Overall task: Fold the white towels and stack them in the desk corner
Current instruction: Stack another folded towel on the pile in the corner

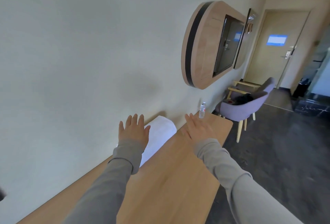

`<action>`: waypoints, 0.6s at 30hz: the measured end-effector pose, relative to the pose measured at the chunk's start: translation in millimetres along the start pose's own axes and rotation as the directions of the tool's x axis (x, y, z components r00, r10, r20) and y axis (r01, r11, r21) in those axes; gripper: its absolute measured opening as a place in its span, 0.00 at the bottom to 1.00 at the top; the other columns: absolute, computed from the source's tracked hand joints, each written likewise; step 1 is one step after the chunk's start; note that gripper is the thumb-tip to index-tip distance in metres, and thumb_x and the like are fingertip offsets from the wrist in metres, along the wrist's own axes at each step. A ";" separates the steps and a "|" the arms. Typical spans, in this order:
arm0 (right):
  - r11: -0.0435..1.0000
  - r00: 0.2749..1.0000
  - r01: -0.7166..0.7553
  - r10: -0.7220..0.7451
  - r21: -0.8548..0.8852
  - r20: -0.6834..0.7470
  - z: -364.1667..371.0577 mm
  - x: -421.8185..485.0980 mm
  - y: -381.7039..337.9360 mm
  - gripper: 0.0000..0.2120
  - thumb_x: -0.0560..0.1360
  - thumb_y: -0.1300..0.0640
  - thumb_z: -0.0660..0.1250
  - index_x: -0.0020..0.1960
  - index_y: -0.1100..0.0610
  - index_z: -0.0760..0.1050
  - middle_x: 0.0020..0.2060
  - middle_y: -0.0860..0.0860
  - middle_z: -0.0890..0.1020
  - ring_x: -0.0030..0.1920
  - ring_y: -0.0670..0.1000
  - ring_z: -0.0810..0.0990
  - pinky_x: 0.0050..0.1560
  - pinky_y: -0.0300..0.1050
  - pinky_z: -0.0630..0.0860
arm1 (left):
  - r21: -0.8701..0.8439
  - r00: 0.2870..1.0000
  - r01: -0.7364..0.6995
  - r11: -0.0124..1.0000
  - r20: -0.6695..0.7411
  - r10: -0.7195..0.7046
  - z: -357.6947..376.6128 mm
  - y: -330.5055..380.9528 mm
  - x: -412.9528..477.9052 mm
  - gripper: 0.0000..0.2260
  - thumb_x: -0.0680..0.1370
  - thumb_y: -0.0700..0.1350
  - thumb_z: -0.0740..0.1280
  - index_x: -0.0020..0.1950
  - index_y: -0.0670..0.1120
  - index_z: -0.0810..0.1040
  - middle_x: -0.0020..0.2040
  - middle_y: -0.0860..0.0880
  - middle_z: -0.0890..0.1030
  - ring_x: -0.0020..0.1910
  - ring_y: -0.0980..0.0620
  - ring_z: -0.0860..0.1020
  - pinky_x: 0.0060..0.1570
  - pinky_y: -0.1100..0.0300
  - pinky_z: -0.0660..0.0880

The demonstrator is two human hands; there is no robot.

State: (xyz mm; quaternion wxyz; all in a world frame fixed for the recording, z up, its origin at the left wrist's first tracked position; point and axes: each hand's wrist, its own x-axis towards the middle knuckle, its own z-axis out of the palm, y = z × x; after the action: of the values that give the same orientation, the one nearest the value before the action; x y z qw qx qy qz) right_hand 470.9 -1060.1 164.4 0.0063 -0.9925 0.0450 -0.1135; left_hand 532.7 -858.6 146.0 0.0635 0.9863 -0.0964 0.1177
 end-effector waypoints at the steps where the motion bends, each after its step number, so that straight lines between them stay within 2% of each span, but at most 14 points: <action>1: 1.000 1.000 0.005 -0.005 0.000 0.005 2.2 14.2 7.7 0.27 0.81 0.48 0.48 0.76 0.55 0.46 0.76 0.52 0.52 0.76 0.50 0.52 0.71 0.46 0.56 | -0.005 1.000 0.000 1.000 -0.004 0.000 3.9 5.0 14.1 0.24 0.82 0.56 0.45 0.77 0.50 0.48 0.78 0.51 0.51 0.76 0.51 0.48 0.74 0.49 0.47; 8: 0.998 0.999 0.036 -0.037 0.046 0.008 21.3 100.2 30.4 0.26 0.81 0.48 0.48 0.76 0.54 0.46 0.77 0.50 0.51 0.76 0.49 0.49 0.74 0.48 0.51 | 0.011 0.996 0.051 0.999 -0.069 -0.050 17.7 7.4 82.0 0.24 0.82 0.56 0.46 0.77 0.49 0.50 0.78 0.51 0.52 0.76 0.51 0.49 0.74 0.49 0.47; 14: 0.982 0.984 0.155 -0.163 0.107 0.068 66.7 161.1 19.1 0.26 0.81 0.48 0.48 0.76 0.54 0.46 0.76 0.51 0.52 0.76 0.50 0.49 0.73 0.49 0.53 | 0.019 0.981 0.193 0.981 -0.039 -0.192 44.1 -4.7 111.6 0.24 0.82 0.55 0.46 0.77 0.49 0.49 0.78 0.51 0.52 0.76 0.51 0.49 0.74 0.50 0.47; 18: 0.954 0.954 0.248 -0.271 0.166 0.130 113.3 202.8 13.9 0.27 0.81 0.48 0.48 0.76 0.55 0.47 0.76 0.51 0.55 0.75 0.50 0.55 0.72 0.49 0.57 | 0.022 0.946 0.325 0.945 0.011 -0.325 75.6 -8.3 123.0 0.24 0.82 0.55 0.46 0.77 0.50 0.48 0.78 0.51 0.52 0.76 0.51 0.49 0.74 0.51 0.47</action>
State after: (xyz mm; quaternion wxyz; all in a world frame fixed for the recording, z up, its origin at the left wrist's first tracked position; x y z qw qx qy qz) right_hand 691.9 -1092.2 99.3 0.0681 -0.9923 -0.0951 -0.0406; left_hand 668.4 -883.2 102.3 0.0717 0.9901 0.0681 0.0996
